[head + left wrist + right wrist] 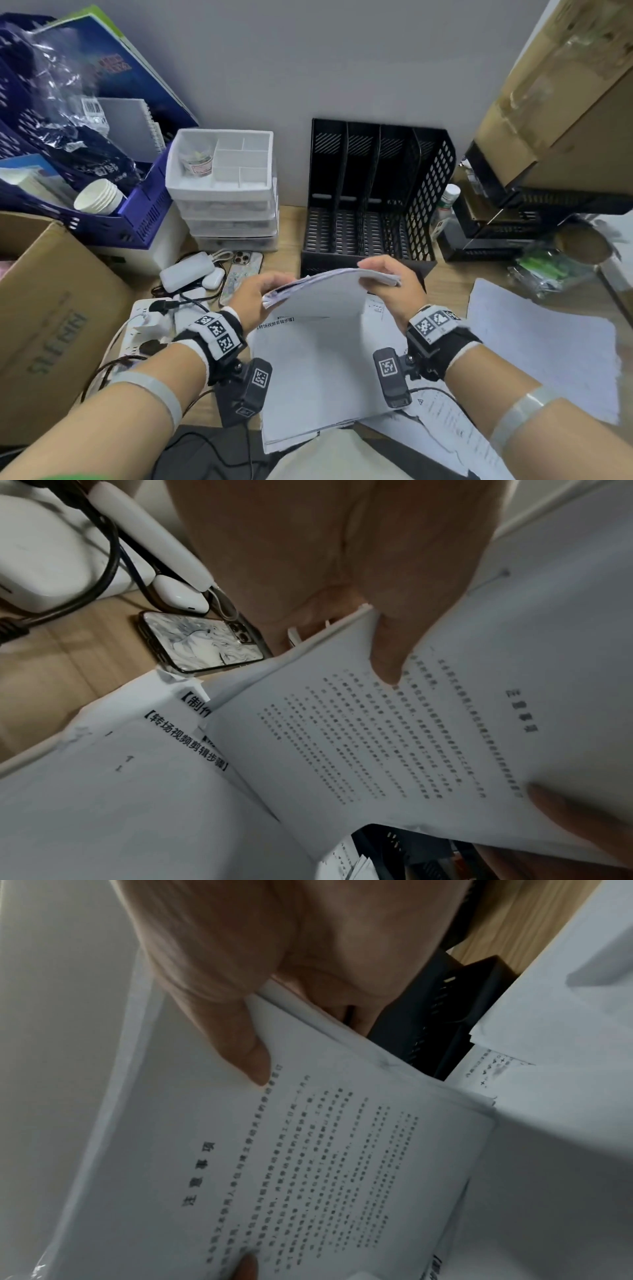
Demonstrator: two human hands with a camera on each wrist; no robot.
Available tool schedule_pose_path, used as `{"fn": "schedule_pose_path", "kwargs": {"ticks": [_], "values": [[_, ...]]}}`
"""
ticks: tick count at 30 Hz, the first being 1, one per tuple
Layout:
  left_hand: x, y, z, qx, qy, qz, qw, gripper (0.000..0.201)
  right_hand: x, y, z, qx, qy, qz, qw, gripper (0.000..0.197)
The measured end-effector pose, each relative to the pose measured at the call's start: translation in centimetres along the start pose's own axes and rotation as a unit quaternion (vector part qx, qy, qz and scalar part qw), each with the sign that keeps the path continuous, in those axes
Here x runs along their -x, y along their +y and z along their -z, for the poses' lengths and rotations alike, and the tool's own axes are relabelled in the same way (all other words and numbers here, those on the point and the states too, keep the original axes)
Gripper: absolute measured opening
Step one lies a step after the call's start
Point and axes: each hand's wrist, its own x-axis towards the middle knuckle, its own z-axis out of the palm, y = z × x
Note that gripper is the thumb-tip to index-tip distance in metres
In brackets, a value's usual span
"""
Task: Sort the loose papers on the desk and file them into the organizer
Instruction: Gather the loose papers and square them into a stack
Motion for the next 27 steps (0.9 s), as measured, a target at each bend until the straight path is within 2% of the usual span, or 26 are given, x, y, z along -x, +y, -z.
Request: {"fn": "schedule_pose_path", "kwargs": {"ticks": [5,8,11,13,18,20,22,24,27], "values": [[-0.8,1.2,0.6,0.12,0.061,0.031,0.99,0.025,-0.5,-2.0,0.1,-0.017,0.022,0.058,0.998,0.026],[-1.0,1.3,1.1,0.198,0.062,0.049,0.977,0.026,-0.8,-2.0,0.2,-0.02,0.022,0.032,0.999,0.033],[-1.1,2.0,1.0,0.257,0.037,0.042,0.965,0.032,-1.1,-0.9,-0.2,0.002,0.04,0.002,0.999,0.032],[-1.1,2.6,0.7,0.234,0.047,0.034,0.971,0.033,-1.2,-0.7,-0.6,-0.001,0.053,-0.015,0.998,0.031],[-0.6,2.3,-0.2,0.12,0.085,0.031,0.989,0.022,-0.4,0.1,-2.0,-0.009,0.0,-0.03,1.0,0.034],[-0.4,2.6,-0.5,0.091,0.087,0.017,0.992,0.019,0.0,-0.1,-2.4,0.011,0.016,-0.014,1.0,0.034],[-0.4,3.0,-0.5,0.098,0.086,-0.013,0.991,0.022,0.1,-0.8,-2.3,-0.014,0.044,0.001,0.999,0.034],[-0.4,3.2,-0.3,0.11,0.065,-0.024,0.992,0.031,0.1,-1.1,-1.7,-0.017,0.042,0.028,0.999,0.031],[-0.6,2.3,-0.5,0.06,-0.015,-0.006,0.998,0.043,0.4,-0.1,-1.2,0.078,-0.003,0.018,0.997,0.025]]}}
